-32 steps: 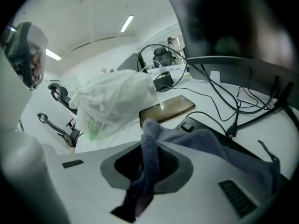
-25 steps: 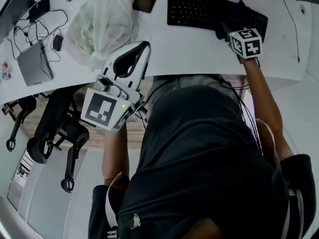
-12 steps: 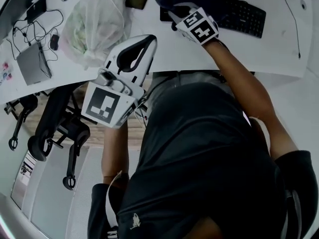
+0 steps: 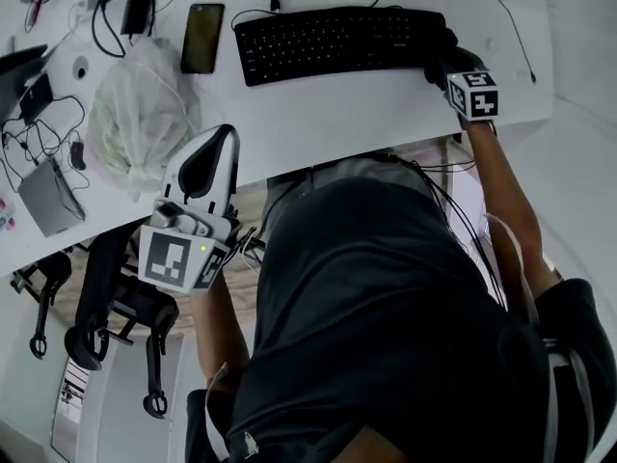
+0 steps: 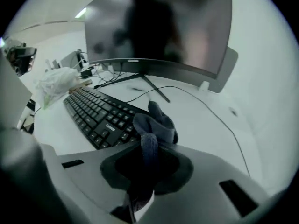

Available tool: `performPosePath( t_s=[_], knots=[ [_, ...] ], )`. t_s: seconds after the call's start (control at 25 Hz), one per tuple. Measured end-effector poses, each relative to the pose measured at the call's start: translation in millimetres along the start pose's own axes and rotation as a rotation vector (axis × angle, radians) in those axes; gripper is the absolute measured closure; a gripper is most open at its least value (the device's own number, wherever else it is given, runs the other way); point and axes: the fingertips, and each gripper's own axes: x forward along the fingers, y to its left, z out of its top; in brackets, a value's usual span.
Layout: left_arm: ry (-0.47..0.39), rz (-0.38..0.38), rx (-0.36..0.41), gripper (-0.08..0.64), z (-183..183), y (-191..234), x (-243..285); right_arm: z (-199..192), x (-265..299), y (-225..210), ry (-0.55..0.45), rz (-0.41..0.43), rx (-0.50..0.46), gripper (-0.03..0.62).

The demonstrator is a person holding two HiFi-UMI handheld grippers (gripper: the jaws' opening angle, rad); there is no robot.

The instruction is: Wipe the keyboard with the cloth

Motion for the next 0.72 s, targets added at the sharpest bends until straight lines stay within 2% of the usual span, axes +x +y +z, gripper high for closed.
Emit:
performPosePath(
  t_s=[0.08,0.16,0.24,0.32,0.4,0.48,0.56,0.6,0.64,0.72],
  knots=[
    [0.009,-0.018,0.007,0.558,0.5,-6.4,9.8,11.6,-3.8,-6.2,-0.039,-0.025,0.040,0.546],
    [0.024,-0.043,0.018,0.558,1.7,-17.1,22.2,31.4,4.7,29.5,-0.085,0.066,0.007,0.546],
    [0.039,-0.073,0.034,0.558,5.8,-28.6,34.4,37.8,15.7,64.7,-0.086,0.144,-0.048,0.546],
    [0.050,-0.097,0.047,0.558,10.9,-38.0,44.7,26.2,19.5,61.7,-0.078,0.144,-0.020,0.545],
    [0.055,-0.106,0.049,0.558,12.2,-44.9,53.5,3.8,13.9,25.5,-0.083,0.101,0.073,0.546],
    [0.062,-0.105,0.047,0.558,10.1,-50.0,59.2,-24.7,2.5,-23.2,-0.044,0.001,0.138,0.546],
    [0.061,-0.105,0.044,0.558,10.6,-54.5,62.4,-43.0,-10.9,-60.7,0.003,-0.099,0.172,0.546],
    [0.056,-0.105,0.041,0.558,11.9,-56.4,63.3,-39.2,-16.6,-64.8,-0.002,-0.112,0.168,0.546],
    [0.051,-0.105,0.037,0.558,13.0,-57.6,63.6,-25.4,-19.5,-55.2,-0.026,-0.093,0.144,0.546],
    [0.043,-0.101,0.022,0.558,13.3,-57.3,62.0,22.7,-14.9,5.1,-0.104,0.037,0.053,0.546]
  ],
)
